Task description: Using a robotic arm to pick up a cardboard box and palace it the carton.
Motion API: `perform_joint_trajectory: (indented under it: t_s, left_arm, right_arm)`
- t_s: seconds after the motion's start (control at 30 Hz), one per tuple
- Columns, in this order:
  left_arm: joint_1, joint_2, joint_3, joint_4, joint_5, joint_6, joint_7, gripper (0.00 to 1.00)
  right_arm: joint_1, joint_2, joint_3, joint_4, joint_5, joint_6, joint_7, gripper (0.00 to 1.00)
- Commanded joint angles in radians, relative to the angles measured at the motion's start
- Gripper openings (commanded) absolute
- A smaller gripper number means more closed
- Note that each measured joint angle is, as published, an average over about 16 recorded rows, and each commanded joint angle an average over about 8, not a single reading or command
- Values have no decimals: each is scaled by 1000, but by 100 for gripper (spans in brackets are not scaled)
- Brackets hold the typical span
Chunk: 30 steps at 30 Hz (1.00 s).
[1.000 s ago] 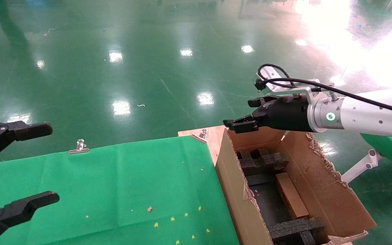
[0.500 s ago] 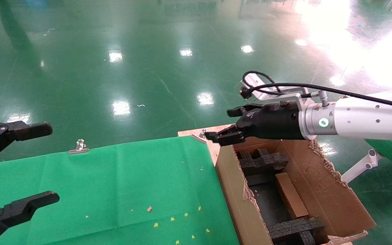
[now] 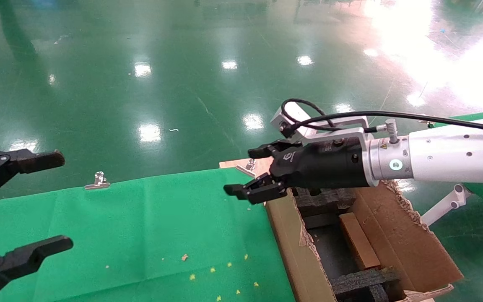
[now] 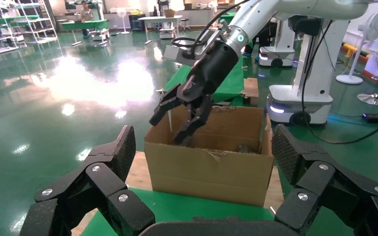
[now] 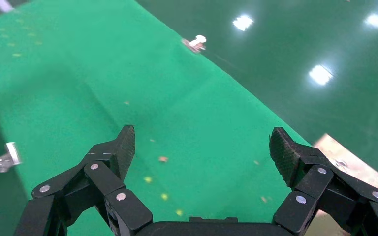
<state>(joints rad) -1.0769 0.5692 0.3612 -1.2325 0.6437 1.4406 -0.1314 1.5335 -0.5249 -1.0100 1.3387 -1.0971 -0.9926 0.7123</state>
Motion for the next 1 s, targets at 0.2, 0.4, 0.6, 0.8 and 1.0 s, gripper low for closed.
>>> perform_joint_trajectory:
  t_s: [0.2,0.4,0.6,0.8,1.0]
  left_arm:
    - [0,0,0,0,0,0,0,100]
    - [0,0,0,0,0,0,0,100]
    - [0,0,0,0,0,0,0,100]
    - [0,0,0,0,0,0,0,100]
    - [0,0,0,0,0,0,0,100]
  right_arm:
    - [-94,-18,149,-11,75,-103,-107,100]
    - [-174,-33,278,-21,139,-191,-199,100]
    - [-255,-48,405,-30,203,-279,-291,100]
    - [-336,-63,534,-40,268,-368,-384,100]
    - [-417,-78,664,-50,333,-457,-477,100]
